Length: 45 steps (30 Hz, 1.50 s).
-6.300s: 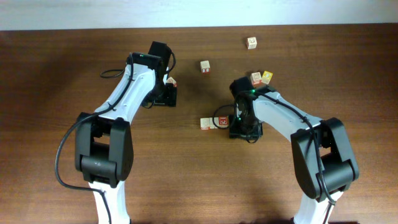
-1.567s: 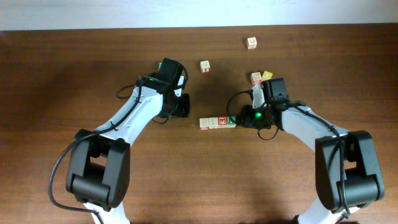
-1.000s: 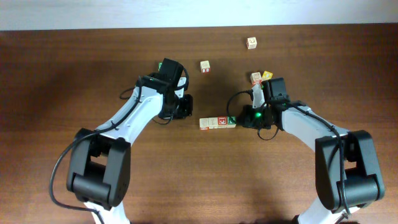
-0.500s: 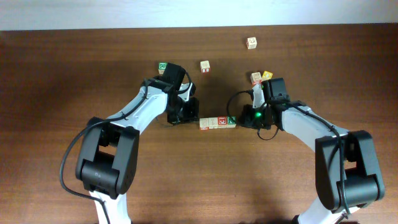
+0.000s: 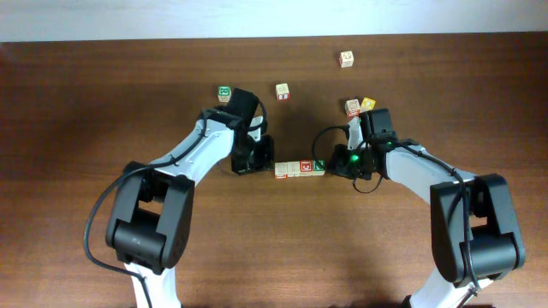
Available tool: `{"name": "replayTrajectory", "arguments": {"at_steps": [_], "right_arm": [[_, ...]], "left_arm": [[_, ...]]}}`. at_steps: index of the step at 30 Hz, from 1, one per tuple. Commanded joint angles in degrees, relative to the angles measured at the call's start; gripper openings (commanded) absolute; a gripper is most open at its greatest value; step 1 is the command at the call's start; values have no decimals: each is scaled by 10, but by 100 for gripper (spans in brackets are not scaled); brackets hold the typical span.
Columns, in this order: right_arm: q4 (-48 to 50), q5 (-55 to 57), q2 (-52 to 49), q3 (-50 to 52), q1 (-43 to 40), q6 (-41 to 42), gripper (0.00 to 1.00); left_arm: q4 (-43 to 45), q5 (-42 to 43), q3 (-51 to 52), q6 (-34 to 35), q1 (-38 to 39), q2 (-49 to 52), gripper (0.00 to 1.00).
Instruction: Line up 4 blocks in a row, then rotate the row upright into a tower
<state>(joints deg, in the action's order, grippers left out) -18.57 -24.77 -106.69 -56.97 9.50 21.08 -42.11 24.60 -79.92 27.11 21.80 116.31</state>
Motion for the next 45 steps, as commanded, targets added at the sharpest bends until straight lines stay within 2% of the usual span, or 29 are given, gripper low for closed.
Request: {"name": "replayTrajectory", "arguments": {"at_steps": [1,10,45], "right_arm": [[2,-1,-5,5,3,4,4],[2,-1,-5,5,3,4,5],[2,-10,-5,5,2,-12,4]], "left_arm": [[5,-9,4,7,6,4,0],[1,-44,4,7,7,4,0],[26,-49,13,-19,28,5,0]]}}
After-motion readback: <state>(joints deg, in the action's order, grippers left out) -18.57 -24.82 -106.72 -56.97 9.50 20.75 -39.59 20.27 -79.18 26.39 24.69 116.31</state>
